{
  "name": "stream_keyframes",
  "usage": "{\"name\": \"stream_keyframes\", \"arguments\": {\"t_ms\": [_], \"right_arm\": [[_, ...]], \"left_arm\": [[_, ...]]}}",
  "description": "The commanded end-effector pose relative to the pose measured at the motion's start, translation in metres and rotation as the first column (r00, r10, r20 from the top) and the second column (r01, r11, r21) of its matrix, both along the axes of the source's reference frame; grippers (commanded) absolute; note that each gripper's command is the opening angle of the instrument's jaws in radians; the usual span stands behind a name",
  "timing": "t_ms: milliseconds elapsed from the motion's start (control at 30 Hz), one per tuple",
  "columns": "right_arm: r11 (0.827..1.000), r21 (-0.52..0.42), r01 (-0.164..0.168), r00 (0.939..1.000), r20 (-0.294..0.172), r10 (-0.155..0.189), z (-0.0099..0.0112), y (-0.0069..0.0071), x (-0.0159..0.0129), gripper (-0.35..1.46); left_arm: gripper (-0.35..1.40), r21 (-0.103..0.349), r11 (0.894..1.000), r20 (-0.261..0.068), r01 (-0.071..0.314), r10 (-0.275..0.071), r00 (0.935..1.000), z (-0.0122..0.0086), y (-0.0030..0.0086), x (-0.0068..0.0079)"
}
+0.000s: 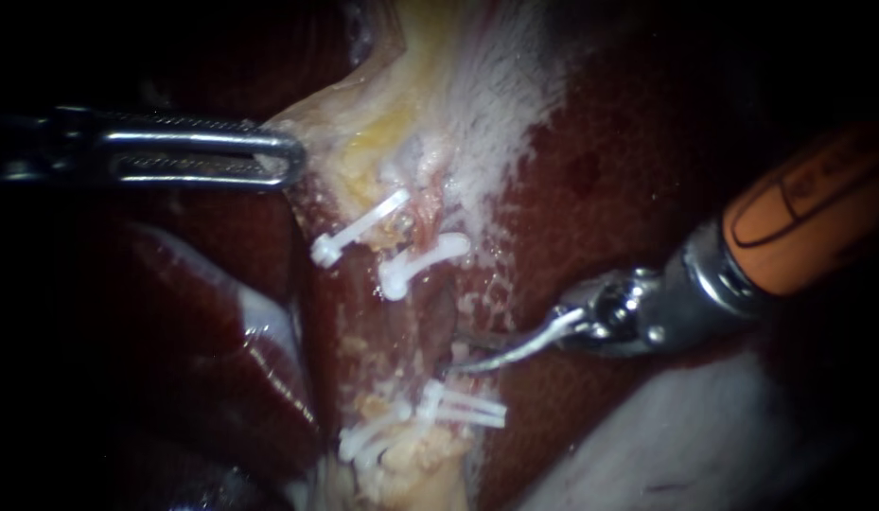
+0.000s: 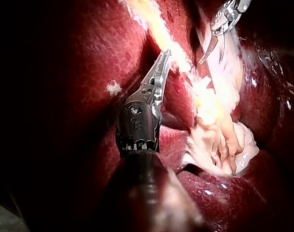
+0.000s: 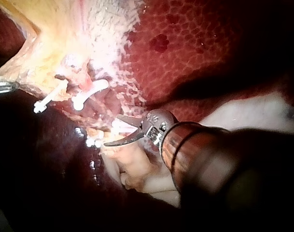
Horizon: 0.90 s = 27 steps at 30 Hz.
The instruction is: Go back from the cut right tube
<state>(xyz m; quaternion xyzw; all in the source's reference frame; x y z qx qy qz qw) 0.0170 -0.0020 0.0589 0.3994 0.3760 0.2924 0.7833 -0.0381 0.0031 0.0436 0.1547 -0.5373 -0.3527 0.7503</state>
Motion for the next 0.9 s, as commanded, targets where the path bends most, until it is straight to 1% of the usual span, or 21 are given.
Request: {"name": "stream_keyframes", "arguments": {"t_ms": [33, 100, 167, 233, 267, 367, 500, 567, 667, 700, 800, 900], "right_arm": [[0.999, -0.038, 0.004, 0.9999, -0.012, -0.004, -0.0001, 0.0002, -0.0004, 1.33], [0.995, -0.095, 0.005, 0.9995, -0.032, -0.008, -0.0003, 0.0005, -0.001, 1.35], [0.985, -0.173, 0.008, 0.9985, -0.052, -0.017, -0.0003, 0.0008, -0.0015, 1.36], [0.97, -0.242, 0.006, 0.9977, -0.064, -0.022, -0.0003, 0.0012, -0.0018, 1.4], [0.96, -0.279, 0.005, 0.9978, -0.062, -0.023, -0.0002, 0.0014, -0.002, 1.43], [0.93, -0.366, 0.022, 0.9973, -0.057, -0.046, -0.0002, 0.0022, -0.0023, 1.43], [0.899, -0.436, 0.034, 0.9963, -0.056, -0.065, -0.0004, 0.0032, -0.0027, 1.43], [0.887, -0.46, 0.036, 0.996, -0.057, -0.07, -0.0007, 0.0037, -0.0028, 1.43], [0.873, -0.486, 0.037, 0.9956, -0.057, -0.074, -0.0012, 0.0044, -0.0028, 1.43], [0.866, -0.498, 0.041, 0.995, -0.059, -0.08, -0.0014, 0.0046, -0.0029, 1.43], [0.853, -0.519, 0.048, 0.9935, -0.063, -0.094, -0.0019, 0.0053, -0.0029, 1.43], [0.846, -0.531, 0.048, 0.9934, -0.063, -0.096, -0.0024, 0.0058, -0.0032, 1.43]], "left_arm": [[-0.23, 0.0, 1.0, 0.001, -0.001, 0.001, 1.0, 0.0001, 0.0, 0.0], [-0.23, -0.001, 1.0, 0.0, -0.001, 0.001, 1.0, 0.0002, -0.0001, 0.0], [-0.23, -0.002, 1.0, 0.0, -0.001, 0.001, 1.0, 0.0004, -0.0001, 0.0], [-0.23, -0.002, 1.0, 0.0, -0.001, 0.001, 1.0, 0.0006, -0.0001, 0.0], [-0.23, -0.002, 1.0, 0.0, -0.001, 0.001, 1.0, 0.0006, -0.0001, 0.0], [-0.23, -0.003, 1.0, 0.0, -0.001, 0.001, 1.0, 0.0008, -0.0002, 0.0], [-0.23, -0.005, 1.0, -0.001, 0.0, 0.0, 1.0, 0.0011, -0.0003, -0.0001], [-0.23, -0.006, 1.0, -0.001, -0.001, 0.001, 1.0, 0.0012, -0.0004, -0.0002], [-0.23, -0.007, 1.0, -0.002, -0.001, 0.001, 1.0, 0.0016, -0.0004, -0.0002], [-0.23, -0.007, 1.0, -0.004, -0.002, 0.002, 1.0, 0.0017, -0.0004, -0.0002], [-0.21, -0.013, 1.0, -0.01, -0.008, 0.008, 0.9999, 0.0022, -0.0005, -0.0003], [-0.21, -0.008, 1.0, -0.015, -0.009, 0.008, 0.9998, 0.0027, -0.0006, -0.0004]]}}
